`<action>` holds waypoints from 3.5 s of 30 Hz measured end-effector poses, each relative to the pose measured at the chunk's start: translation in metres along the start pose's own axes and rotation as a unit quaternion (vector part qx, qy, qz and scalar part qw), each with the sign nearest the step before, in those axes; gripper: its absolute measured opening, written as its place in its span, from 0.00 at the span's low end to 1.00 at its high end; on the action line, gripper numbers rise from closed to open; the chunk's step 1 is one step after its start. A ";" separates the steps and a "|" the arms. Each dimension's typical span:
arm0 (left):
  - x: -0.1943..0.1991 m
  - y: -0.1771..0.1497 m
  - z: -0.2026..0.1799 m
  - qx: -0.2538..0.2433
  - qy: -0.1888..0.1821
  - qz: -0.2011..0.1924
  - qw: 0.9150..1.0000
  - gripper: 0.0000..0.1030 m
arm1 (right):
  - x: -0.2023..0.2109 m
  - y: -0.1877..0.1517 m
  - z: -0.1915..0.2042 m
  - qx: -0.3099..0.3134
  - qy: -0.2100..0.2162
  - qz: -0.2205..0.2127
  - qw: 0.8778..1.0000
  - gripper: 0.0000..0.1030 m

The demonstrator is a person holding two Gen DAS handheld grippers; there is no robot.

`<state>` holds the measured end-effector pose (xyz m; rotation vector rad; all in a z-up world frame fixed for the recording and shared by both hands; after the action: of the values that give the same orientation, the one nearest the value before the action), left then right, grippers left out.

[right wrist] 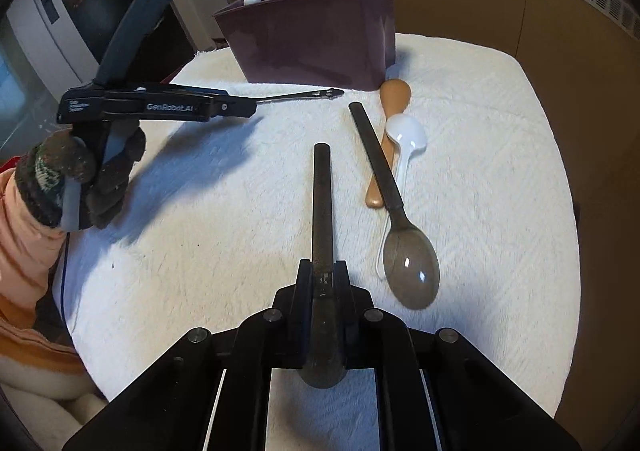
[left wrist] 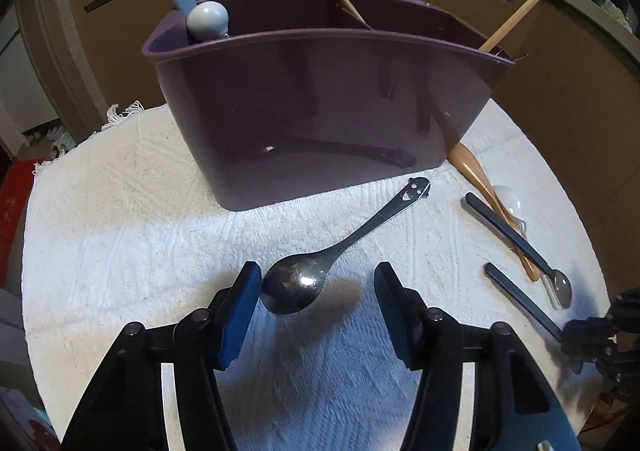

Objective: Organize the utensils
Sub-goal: 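Grasp the long dark-handled spoon with the right gripper while the left reaches the smiley spoon, then grasp and lift the black smiley-face spoon with the left gripper while the right holds the dark spoon, then carry the dark spoon and smiley-face spoon up over the purple caddy with both grippers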

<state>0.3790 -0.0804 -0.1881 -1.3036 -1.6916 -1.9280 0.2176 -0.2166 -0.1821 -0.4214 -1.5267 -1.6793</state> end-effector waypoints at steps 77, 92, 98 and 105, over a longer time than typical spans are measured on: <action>0.063 -0.084 -0.058 -0.005 -0.043 0.098 0.994 0.45 | 0.010 0.016 0.009 0.052 -0.044 -0.014 0.998 0.12; 0.034 -0.063 -0.089 -0.090 0.001 0.081 0.993 0.15 | 0.019 0.009 -0.013 0.028 -0.049 -0.033 0.998 0.12; 0.070 -0.054 -0.090 -0.073 0.013 0.025 0.997 0.15 | 0.031 0.021 -0.006 0.035 -0.050 -0.053 0.997 0.12; 0.137 -0.025 -0.083 -0.059 0.029 -0.063 0.996 0.15 | 0.045 0.036 0.015 0.050 -0.046 -0.078 0.995 0.12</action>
<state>0.2472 -0.0996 -0.0949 -1.1937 -1.6917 -2.1443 0.2122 -0.2155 -0.1227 -0.3387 -1.7422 -1.7135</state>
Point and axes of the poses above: each gripper's, at about its wrist camera, not at the fingertips, and x roughly against the way its jaws point, z to its left, y to its top, the point moved 9 cm from there along -x, roughly the way its jaws point, and after that the axes turned 13 degrees about -z, right-handed, at the moved point
